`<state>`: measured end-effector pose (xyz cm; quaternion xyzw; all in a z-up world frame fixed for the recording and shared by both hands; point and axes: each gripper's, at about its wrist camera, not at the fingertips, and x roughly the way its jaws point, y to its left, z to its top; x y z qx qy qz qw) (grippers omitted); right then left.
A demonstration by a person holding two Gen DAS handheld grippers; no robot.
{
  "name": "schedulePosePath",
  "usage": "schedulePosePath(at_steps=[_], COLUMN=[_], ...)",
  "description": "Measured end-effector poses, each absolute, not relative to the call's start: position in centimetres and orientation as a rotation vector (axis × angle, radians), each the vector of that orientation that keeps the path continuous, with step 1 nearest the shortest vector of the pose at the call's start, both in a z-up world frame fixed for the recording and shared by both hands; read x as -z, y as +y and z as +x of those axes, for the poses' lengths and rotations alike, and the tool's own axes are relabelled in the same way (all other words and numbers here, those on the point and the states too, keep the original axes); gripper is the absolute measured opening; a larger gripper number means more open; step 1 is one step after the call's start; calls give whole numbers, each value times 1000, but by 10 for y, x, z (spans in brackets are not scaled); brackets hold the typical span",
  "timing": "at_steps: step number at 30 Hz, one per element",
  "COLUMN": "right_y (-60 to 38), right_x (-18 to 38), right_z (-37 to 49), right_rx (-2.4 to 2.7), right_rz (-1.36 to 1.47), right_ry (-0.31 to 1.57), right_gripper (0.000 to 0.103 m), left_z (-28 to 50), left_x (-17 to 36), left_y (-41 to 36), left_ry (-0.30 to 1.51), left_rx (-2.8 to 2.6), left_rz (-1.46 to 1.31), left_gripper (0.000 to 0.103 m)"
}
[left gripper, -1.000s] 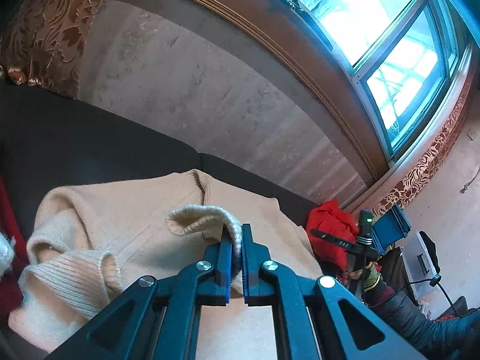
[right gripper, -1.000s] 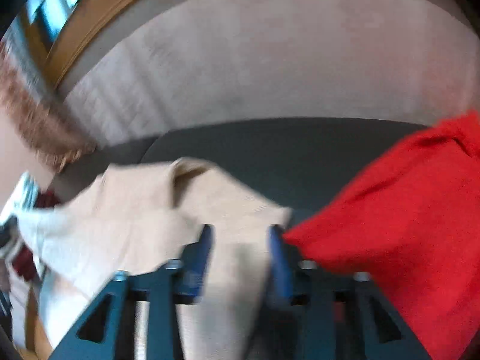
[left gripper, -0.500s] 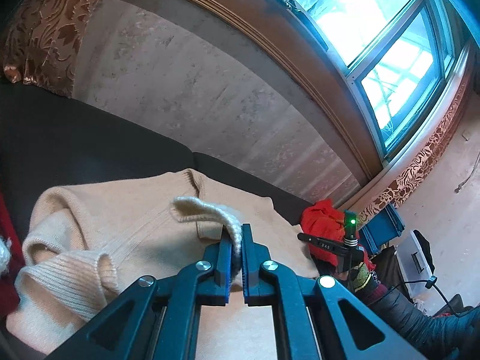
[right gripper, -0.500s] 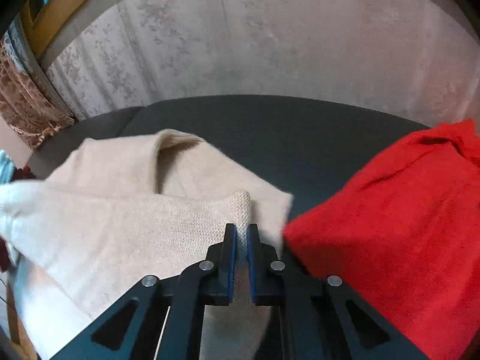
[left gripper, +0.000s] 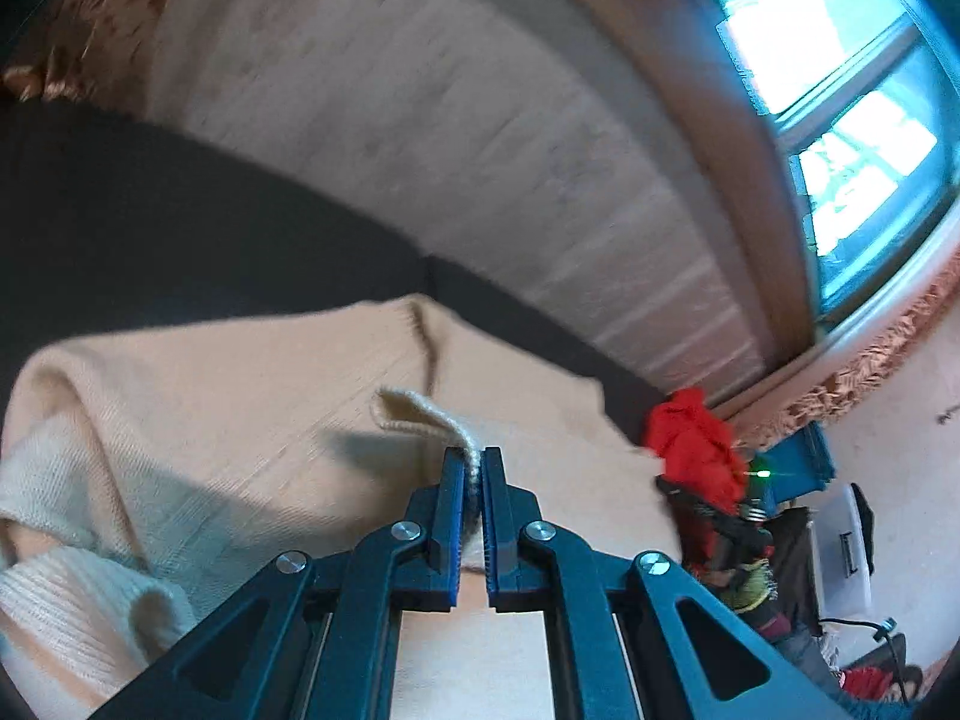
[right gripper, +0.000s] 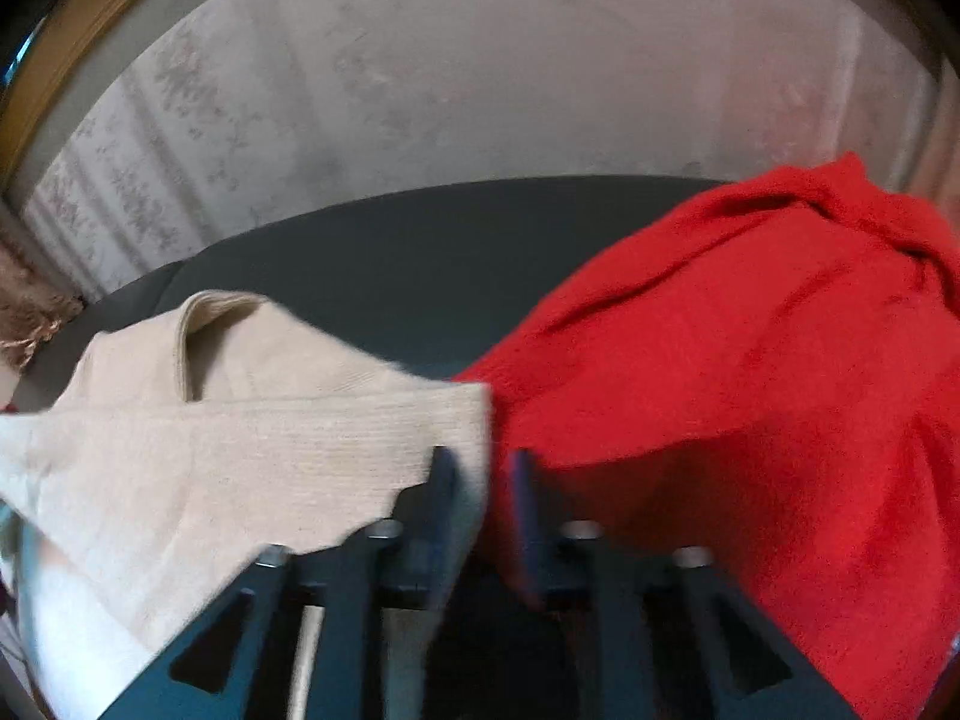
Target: Fold clothes
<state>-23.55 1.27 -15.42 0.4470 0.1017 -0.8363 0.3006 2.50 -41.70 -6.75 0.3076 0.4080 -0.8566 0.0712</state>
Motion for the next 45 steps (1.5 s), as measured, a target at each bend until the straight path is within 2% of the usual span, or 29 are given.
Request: schedulePosePath(at_steps=[1, 5, 7, 9, 16, 20, 23, 27, 31, 33, 36, 38, 41, 45], right_y=[10, -3, -9, -16, 5, 19, 30, 43, 39, 33, 20, 8, -6, -5], right_x=[150, 134, 126, 117, 132, 142, 151, 160, 153, 146, 133, 133, 143, 164], right_z=[-229, -204, -191, -178, -160, -151, -144, -136, -139, -142, -155, -168, -192, -204], right_rx=[2212, 2179, 2162, 2145, 2114, 2096, 2082, 2063, 2063, 2066, 2081, 2114, 2131, 2122], right_rz=[1164, 1074, 1030, 986, 1018, 1048, 1070, 1096, 1079, 1052, 1013, 1020, 1074, 1102], right_ry=[268, 261, 257, 253, 140, 69, 16, -52, -61, -53, -56, -34, -51, -75], right_gripper=[47, 49, 59, 64, 66, 67, 74, 74, 74, 74, 76, 82, 82, 82], left_z=[26, 39, 44, 50, 35, 27, 26, 38, 52, 48, 24, 6, -9, 15], left_x=[70, 72, 75, 79, 110, 118, 124, 124, 103, 92, 88, 95, 123, 139], left_y=[-419, -432, -438, -444, -427, -415, -412, -411, -408, -402, -390, -382, -371, -365], left_ry=[1260, 1380, 1402, 1412, 1326, 1166, 1041, 951, 968, 976, 934, 894, 861, 936], left_rx=[2580, 2600, 2581, 2553, 2507, 2492, 2433, 2389, 2404, 2476, 2532, 2539, 2482, 2509], left_rz=[916, 802, 779, 774, 992, 1037, 1075, 1073, 924, 853, 899, 968, 1089, 1007], left_gripper=[3, 13, 14, 16, 19, 0, 0, 0, 1, 11, 13, 13, 13, 12])
